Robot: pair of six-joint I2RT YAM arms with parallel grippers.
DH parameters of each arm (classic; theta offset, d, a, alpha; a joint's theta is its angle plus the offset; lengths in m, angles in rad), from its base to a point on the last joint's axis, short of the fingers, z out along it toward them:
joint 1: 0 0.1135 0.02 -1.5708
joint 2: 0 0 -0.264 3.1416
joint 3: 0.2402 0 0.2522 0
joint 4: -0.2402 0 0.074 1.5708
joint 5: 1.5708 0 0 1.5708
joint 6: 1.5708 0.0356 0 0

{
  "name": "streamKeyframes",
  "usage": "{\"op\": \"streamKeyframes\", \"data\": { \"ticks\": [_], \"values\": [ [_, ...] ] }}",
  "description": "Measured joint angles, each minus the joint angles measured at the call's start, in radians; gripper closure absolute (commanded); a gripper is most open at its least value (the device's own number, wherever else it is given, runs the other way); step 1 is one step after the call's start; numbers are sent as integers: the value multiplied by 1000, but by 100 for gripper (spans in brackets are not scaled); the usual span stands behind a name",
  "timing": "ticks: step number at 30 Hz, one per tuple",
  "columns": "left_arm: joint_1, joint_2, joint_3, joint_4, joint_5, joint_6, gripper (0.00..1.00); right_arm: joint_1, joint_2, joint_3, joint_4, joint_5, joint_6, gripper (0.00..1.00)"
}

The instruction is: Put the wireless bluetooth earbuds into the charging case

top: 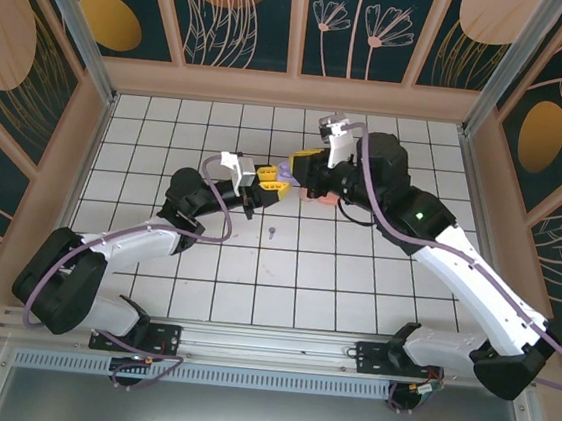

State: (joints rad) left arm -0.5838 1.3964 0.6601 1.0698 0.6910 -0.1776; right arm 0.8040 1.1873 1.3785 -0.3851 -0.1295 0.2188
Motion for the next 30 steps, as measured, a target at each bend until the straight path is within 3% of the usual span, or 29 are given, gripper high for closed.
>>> {"op": "streamKeyframes", "data": {
  "ticks": [30],
  "values": [
    [0,-2,0,26,-20,0,100,1,-36,-106,53,0,66,86]
  ]
}}
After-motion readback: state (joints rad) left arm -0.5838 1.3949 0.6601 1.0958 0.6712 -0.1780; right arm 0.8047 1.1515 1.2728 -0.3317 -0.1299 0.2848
